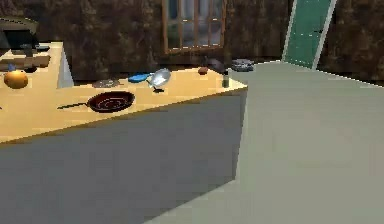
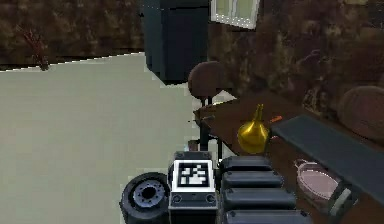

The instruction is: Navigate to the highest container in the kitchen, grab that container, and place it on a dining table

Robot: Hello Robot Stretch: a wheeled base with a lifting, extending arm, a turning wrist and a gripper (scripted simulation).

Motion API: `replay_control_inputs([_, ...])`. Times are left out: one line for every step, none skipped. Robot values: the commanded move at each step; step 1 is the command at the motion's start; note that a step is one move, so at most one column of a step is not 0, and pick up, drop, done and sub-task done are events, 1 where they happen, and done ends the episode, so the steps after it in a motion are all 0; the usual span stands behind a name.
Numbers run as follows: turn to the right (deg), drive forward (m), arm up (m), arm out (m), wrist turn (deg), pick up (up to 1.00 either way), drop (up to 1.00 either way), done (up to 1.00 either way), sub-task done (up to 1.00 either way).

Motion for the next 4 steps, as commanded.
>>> replay_control_inputs([-45.0,0.0,0.0,0.0,0.0,0.0,0.0,0.0,0.0])
replay_control_inputs([-45.0,0.0,0.0,0.0,0.0,0.0,0.0,0.0,0.0])
replay_control_inputs([-45.0,0.0,0.0,0.0,0.0,0.0,0.0,0.0,0.0])
replay_control_inputs([-42.0,0.0,0.0,0.0,0.0,0.0,0.0,0.0,0.0])
